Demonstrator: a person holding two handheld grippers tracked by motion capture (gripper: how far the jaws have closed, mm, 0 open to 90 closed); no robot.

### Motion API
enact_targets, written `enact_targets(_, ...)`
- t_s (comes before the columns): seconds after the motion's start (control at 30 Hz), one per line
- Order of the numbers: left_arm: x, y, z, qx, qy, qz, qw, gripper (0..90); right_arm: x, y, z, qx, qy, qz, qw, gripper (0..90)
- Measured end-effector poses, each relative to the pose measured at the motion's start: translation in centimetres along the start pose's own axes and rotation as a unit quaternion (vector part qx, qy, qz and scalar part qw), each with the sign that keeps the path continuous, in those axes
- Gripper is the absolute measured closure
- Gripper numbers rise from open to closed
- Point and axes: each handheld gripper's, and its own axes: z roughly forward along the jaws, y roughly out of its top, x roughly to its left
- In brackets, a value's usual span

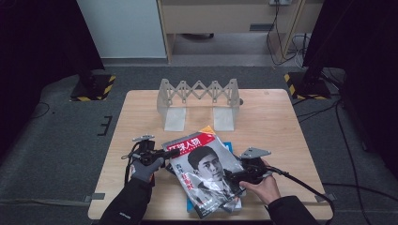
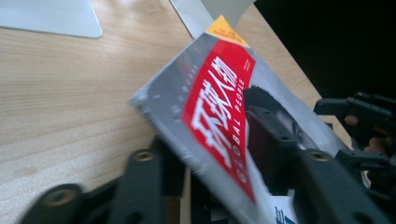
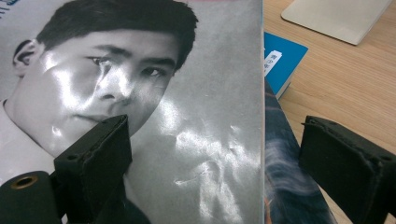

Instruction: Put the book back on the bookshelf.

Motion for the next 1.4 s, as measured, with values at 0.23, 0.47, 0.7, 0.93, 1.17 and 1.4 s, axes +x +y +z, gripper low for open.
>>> enact_targets(0.23,-0.9,0.4,-0.4,-0.009,0.0,0.003,1.0,74.2,0.0,0.0,0.0,0.001,0.001,-0.001,1.0,9.7)
enact_targets(0.47,-1.9,0.8,-0.9,-0.024,-0.001,0.004,0.9997,77.5,-0.1,0.1,-0.2,0.004,0.003,0.001,1.0,10.3)
enact_targets(0.7,-3.1,1.5,-1.5,-0.05,-0.024,-0.007,0.9984,81.9,-1.5,0.4,-1.5,-0.026,-0.012,0.03,0.9992,10.4)
enact_targets(0.93,-3.8,2.3,-2.4,-0.068,-0.032,-0.006,0.9971,84.5,-2.9,0.3,-2.4,-0.036,-0.041,0.04,0.9977,10.3)
enact_targets(1.17,-4.7,3.6,-3.5,-0.089,-0.044,0.004,0.995,86.2,-3.9,0.2,-2.8,-0.032,-0.068,0.035,0.9966,9.9)
enact_targets(1.4,-5.9,5.3,-4.4,-0.109,-0.053,0.014,0.9925,86.5,-5.2,-0.2,-3.2,-0.025,-0.089,0.038,0.995,9.9)
